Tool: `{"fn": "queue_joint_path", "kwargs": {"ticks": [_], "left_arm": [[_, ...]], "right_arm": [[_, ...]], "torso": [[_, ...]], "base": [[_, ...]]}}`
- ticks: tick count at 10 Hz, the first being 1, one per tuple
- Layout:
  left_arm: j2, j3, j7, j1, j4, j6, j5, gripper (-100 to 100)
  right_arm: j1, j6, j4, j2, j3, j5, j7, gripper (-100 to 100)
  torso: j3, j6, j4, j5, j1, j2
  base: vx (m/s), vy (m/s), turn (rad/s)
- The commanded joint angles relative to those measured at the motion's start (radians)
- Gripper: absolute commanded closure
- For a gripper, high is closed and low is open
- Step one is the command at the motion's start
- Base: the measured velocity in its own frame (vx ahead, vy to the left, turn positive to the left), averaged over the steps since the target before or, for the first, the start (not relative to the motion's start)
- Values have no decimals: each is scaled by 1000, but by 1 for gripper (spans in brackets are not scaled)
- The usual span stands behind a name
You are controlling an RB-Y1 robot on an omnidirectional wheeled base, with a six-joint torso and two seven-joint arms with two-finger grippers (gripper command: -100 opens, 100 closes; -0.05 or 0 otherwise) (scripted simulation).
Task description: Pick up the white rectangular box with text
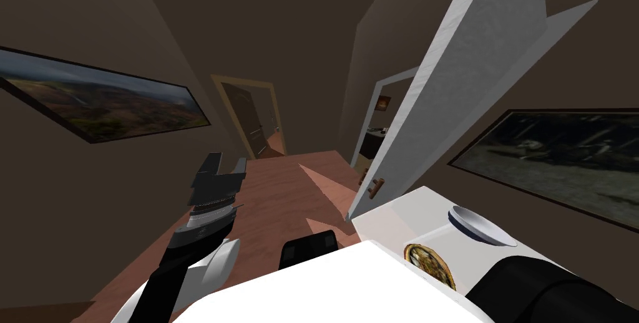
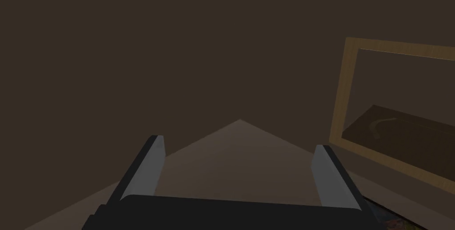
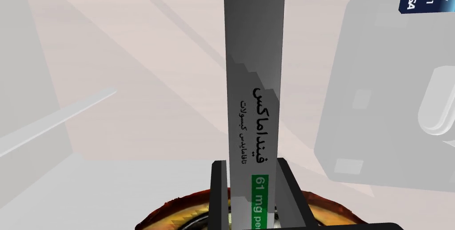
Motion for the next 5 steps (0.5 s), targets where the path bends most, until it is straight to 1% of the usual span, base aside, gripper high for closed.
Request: {"fn": "queue_joint_path", "kwargs": {"ticks": [1, 2, 4, 5], "left_arm": [[0, 0, 0, 0, 0, 0, 0, 0], [0, 0, 0, 0, 0, 0, 0, 0], [0, 0, 0, 0, 0, 0, 0, 0], [0, 0, 0, 0, 0, 0, 0, 0]], "right_arm": [[3, -6, -10, -16, -8, 7, 21, 100], [10, -12, -23, -31, -16, 13, 38, 100], [22, -24, -51, -62, -31, 26, 72, 100], [36, -10, -69, -58, -24, 23, 45, 100]], "torso": [[0, 0, 0, 0, 0, 0], [-2, 3, -1, 0, -2, -4], [-6, 1, -2, 1, 3, -11], [-8, 0, -3, 1, 3, -13]], "base": [[104, -30, -332], [198, -2, -404], [211, 37, -277], [98, 16, -46]]}}
